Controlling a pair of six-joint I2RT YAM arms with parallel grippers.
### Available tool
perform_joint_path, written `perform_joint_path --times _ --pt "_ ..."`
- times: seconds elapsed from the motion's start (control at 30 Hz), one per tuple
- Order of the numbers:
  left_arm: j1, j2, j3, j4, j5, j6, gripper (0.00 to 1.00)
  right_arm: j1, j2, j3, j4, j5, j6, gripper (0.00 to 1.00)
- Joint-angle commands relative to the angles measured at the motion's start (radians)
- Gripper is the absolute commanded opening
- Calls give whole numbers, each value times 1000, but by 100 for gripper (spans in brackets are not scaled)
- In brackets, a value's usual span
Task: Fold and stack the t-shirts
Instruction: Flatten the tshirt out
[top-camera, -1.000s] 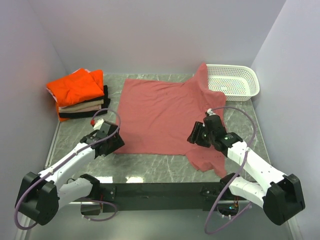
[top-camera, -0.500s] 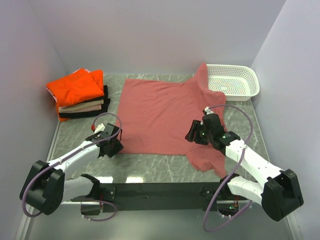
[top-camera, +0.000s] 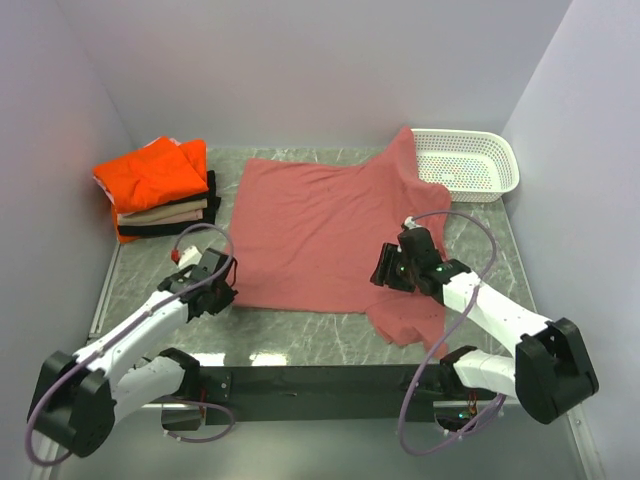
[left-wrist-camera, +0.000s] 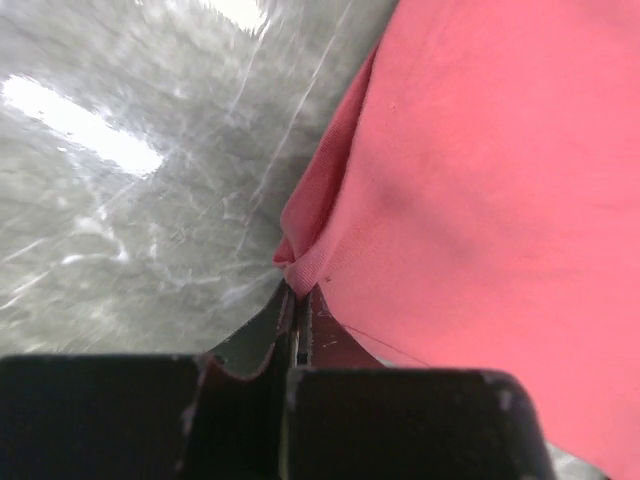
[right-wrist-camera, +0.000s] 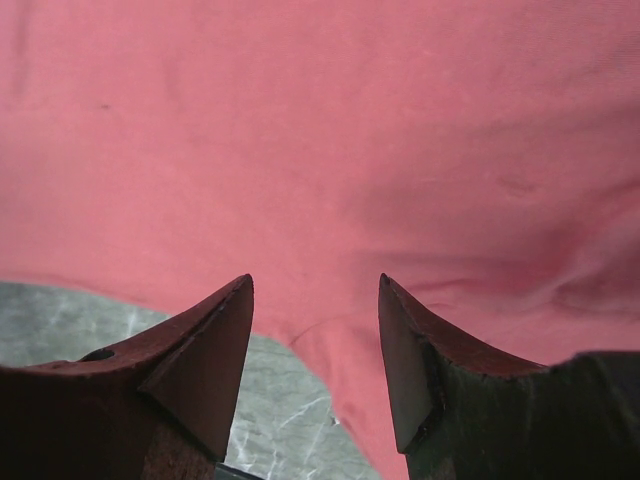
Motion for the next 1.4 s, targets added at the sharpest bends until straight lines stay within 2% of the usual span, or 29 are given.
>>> perform_joint_path --times 0.0,0.13,0.27,0.5,1.0,1.23,1.37 --pt "11 -93 92 -113 -81 10 1 4 28 41 36 25 -14 60" --pt "20 -188 130 -175 -97 21 1 5 55 44 49 6 -3 60" --pt "20 -203 131 -184 -87 15 1 7 69 40 36 11 7 60" --pt "20 -281 140 -204 -120 -7 1 8 61 26 -41 149 40 61" --pt "20 -265 117 -124 -66 69 1 -1 405 161 -10 175 55 61" --pt "24 -239 122 -89 -60 107 1 -2 580 317 -20 180 26 62" --pt "24 -217 128 -69 -61 128 1 -1 621 422 -50 183 6 60"
